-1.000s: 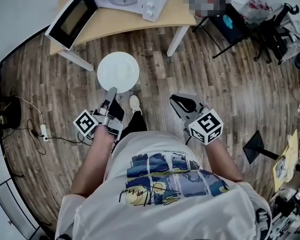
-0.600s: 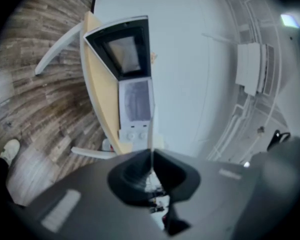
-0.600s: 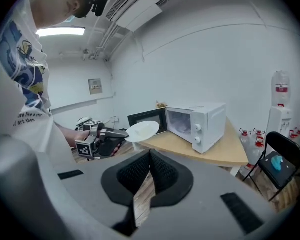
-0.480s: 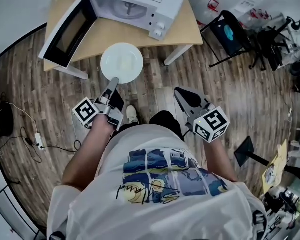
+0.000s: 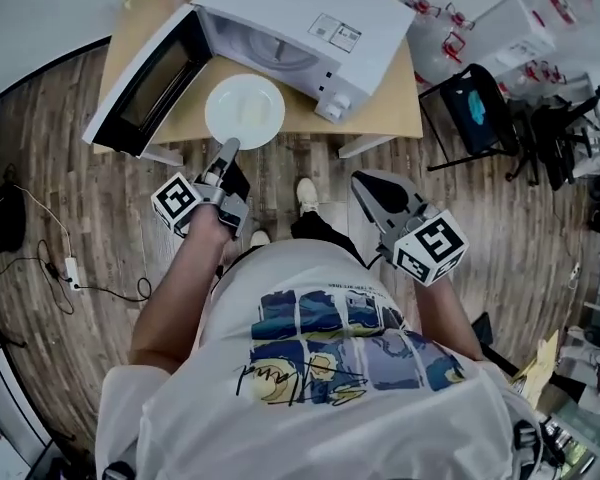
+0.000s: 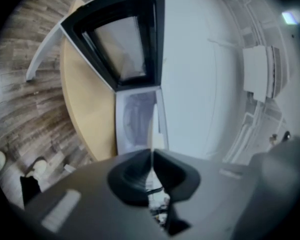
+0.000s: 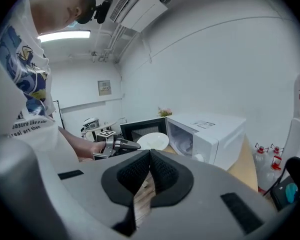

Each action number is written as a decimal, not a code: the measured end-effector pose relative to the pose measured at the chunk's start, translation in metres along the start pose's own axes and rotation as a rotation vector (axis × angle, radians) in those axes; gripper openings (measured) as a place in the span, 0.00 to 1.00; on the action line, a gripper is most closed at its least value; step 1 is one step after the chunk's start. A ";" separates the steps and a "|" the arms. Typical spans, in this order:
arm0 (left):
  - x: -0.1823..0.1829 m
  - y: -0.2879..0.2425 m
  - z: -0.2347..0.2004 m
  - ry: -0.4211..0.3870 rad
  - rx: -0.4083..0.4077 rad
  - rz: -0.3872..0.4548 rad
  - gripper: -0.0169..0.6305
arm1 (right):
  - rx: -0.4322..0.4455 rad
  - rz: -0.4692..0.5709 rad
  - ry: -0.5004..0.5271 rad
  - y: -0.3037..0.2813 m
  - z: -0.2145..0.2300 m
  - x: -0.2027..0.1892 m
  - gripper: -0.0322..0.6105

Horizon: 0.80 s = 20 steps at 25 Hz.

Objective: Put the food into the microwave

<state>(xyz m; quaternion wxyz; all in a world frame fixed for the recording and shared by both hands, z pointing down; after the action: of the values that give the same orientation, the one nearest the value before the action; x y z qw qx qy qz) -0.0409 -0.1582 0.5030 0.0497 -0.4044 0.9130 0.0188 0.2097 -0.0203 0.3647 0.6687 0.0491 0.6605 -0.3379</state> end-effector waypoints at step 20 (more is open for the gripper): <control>0.062 -0.154 -0.077 0.012 0.129 0.221 0.06 | 0.176 -0.059 0.037 -0.042 0.161 0.050 0.06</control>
<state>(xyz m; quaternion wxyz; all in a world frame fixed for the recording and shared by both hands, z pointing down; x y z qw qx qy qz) 0.0262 -0.3134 0.5734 0.0676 -0.2975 0.9516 -0.0369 0.3201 -0.1546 0.3550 0.6392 0.0945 0.6416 -0.4133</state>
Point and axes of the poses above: the fingertips, and each gripper's own axes: y backward along the fingers, z to its right, x out of its top, the point moved 6 cm from there along y, backward along the fingers, and after that the axes turned 3 degrees about -x, right-handed, at the moved point
